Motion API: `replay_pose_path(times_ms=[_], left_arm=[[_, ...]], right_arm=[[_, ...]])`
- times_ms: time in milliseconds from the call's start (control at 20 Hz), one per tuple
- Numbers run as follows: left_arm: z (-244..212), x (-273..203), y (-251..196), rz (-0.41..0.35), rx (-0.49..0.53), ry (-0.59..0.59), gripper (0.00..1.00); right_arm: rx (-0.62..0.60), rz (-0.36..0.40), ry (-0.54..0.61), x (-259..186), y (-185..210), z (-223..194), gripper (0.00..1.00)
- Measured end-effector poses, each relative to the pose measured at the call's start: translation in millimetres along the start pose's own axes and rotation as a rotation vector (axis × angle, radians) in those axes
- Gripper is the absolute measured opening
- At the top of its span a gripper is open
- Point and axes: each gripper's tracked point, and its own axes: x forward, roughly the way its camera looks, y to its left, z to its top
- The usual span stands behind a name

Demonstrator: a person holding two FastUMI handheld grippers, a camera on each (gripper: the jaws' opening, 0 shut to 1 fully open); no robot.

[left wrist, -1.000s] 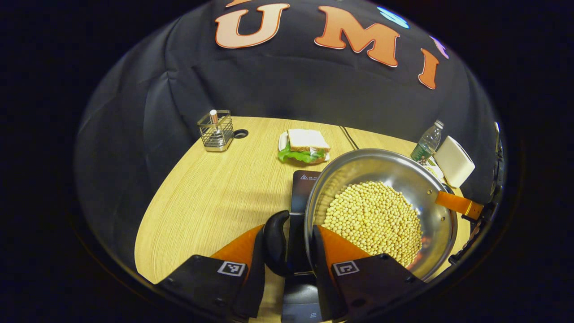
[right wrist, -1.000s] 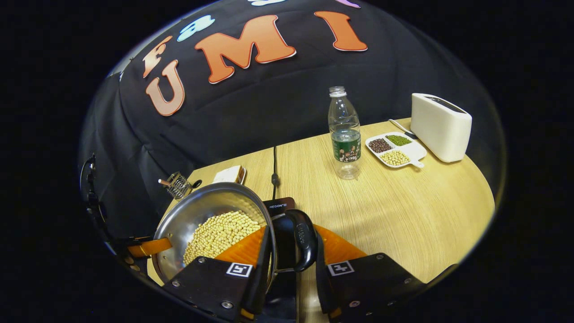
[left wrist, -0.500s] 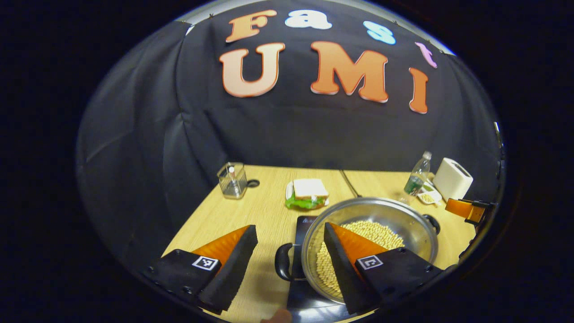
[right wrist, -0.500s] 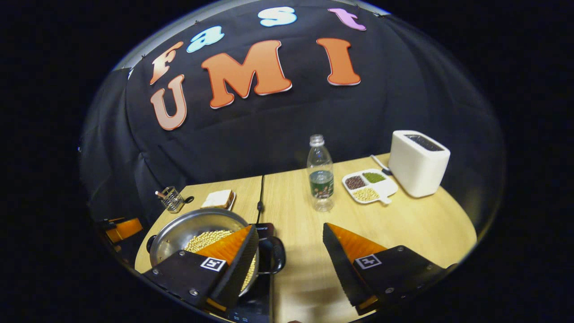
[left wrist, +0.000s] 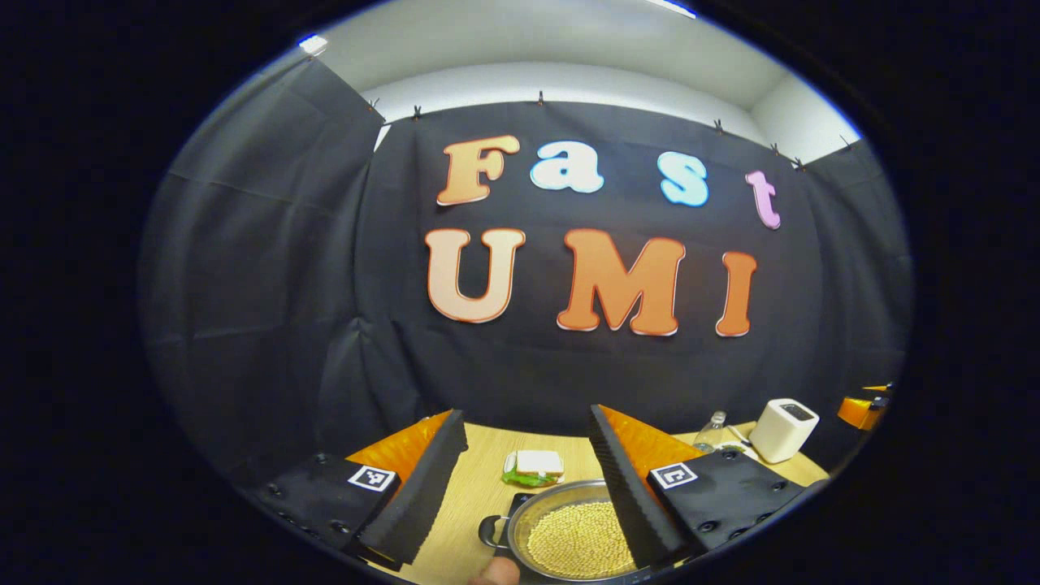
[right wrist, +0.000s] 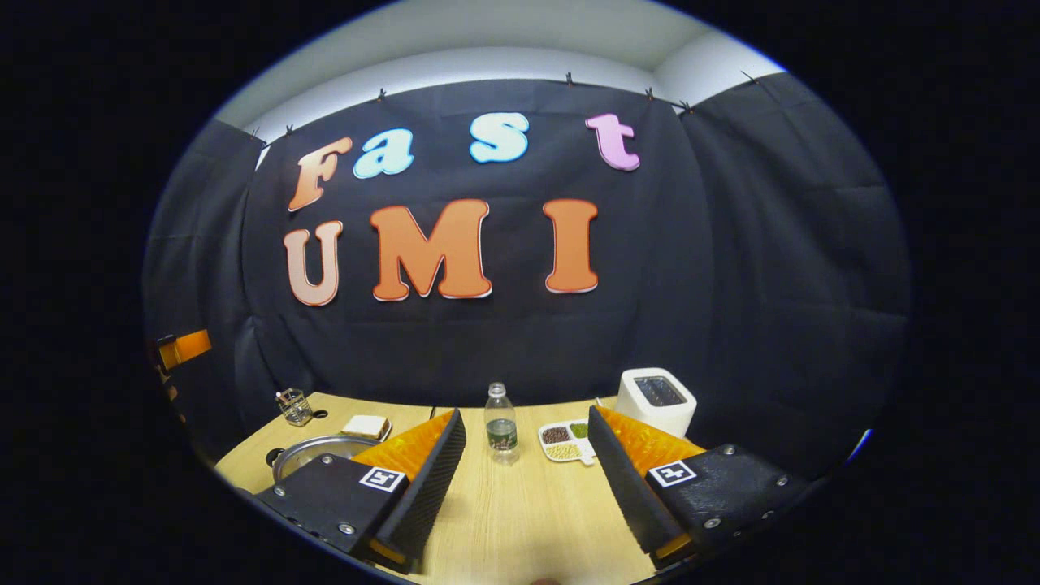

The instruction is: First push the handle of the pot to place it horizontally, then grasp the pot with both hands and set it on the induction cooktop.

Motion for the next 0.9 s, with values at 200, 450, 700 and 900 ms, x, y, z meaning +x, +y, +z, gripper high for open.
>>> replay_pose_path(times_ms=[200,450,700,900], left_arm=[[38.7,-29.9,-10.9,-0.024,0.024,-0.077,0.99],[76.5,-51.1,-21.6,-0.046,0.045,-0.129,0.99],[80.6,-54.1,-15.2,-0.041,0.01,-0.114,0.99],[74.5,-50.8,-20.8,-0.043,0.0,-0.093,0.99]], right_arm=[[-0.012,0.027,-0.095,-27.4,5.0,42.2,0.94],[0.016,0.064,-0.163,-42.3,12.2,73.0,0.94],[0.026,0.065,-0.177,-48.3,6.4,80.3,0.94],[0.039,0.062,-0.164,-44.7,2.3,75.6,0.94]])
